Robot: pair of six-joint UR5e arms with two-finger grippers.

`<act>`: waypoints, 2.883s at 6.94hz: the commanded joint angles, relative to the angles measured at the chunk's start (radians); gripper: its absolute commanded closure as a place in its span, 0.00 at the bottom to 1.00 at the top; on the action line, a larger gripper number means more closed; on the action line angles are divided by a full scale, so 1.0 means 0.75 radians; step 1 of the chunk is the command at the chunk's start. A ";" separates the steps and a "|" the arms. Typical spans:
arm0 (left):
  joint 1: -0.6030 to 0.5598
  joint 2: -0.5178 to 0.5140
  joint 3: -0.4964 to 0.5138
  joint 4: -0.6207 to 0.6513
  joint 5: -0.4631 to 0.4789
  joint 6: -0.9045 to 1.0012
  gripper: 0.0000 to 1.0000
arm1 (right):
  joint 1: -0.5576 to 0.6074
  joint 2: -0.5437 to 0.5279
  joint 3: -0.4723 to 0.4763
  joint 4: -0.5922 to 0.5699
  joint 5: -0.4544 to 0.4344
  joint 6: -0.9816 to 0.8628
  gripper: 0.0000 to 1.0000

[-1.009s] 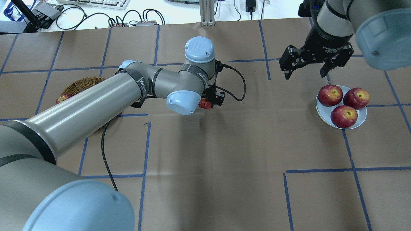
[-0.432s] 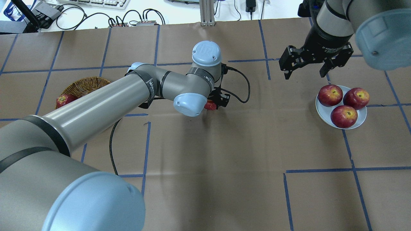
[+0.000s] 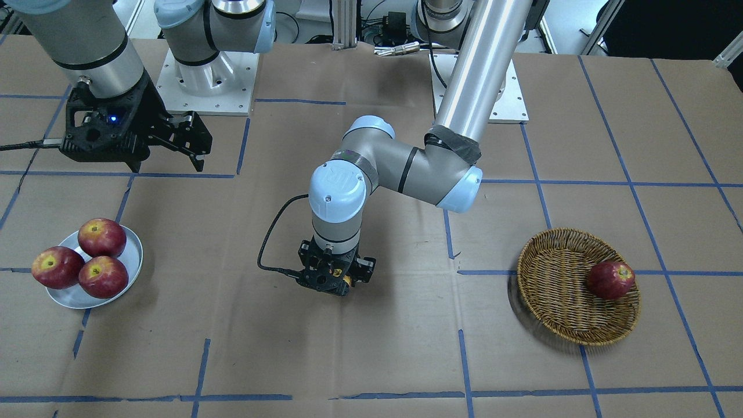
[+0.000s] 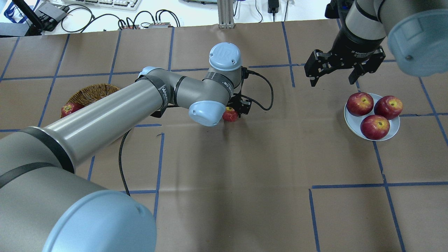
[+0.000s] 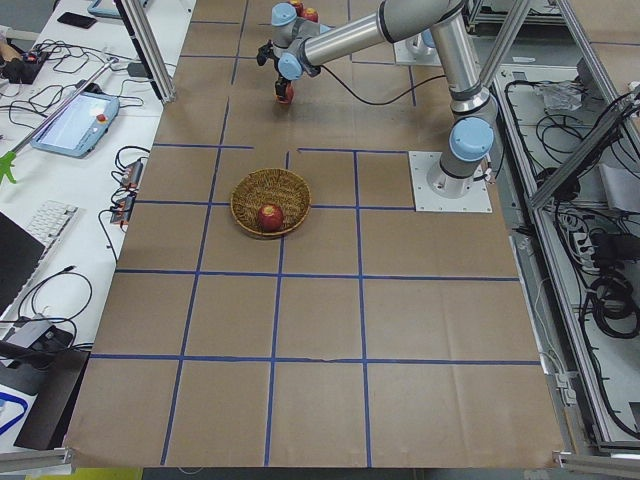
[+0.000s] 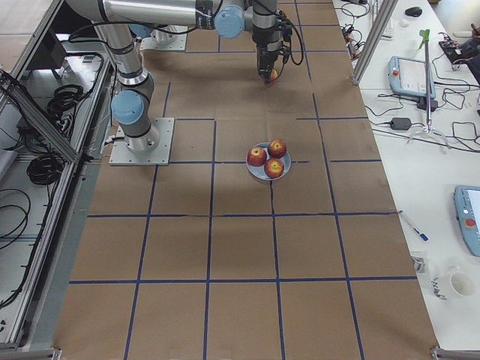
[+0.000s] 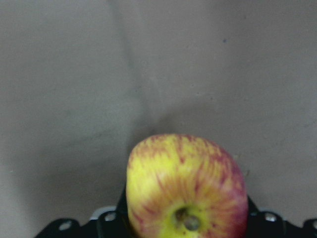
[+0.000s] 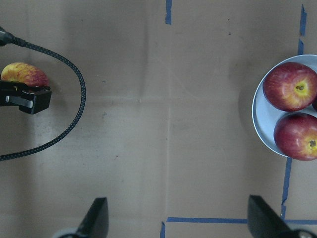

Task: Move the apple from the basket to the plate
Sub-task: 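Set the apple on the table center and raise the left gripper, then grasp the apple with the right gripper while the left gripper returns above the basket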

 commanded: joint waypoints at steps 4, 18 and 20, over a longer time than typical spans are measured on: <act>0.096 0.258 0.467 -0.864 0.003 0.079 0.01 | 0.000 0.002 0.000 0.000 0.002 0.000 0.00; 0.376 0.847 0.059 -1.101 0.009 0.366 0.01 | 0.548 0.591 0.006 -0.683 -0.016 0.738 0.00; 0.376 0.847 0.057 -1.097 0.009 0.368 0.01 | 0.550 0.697 0.010 -0.791 -0.016 0.738 0.00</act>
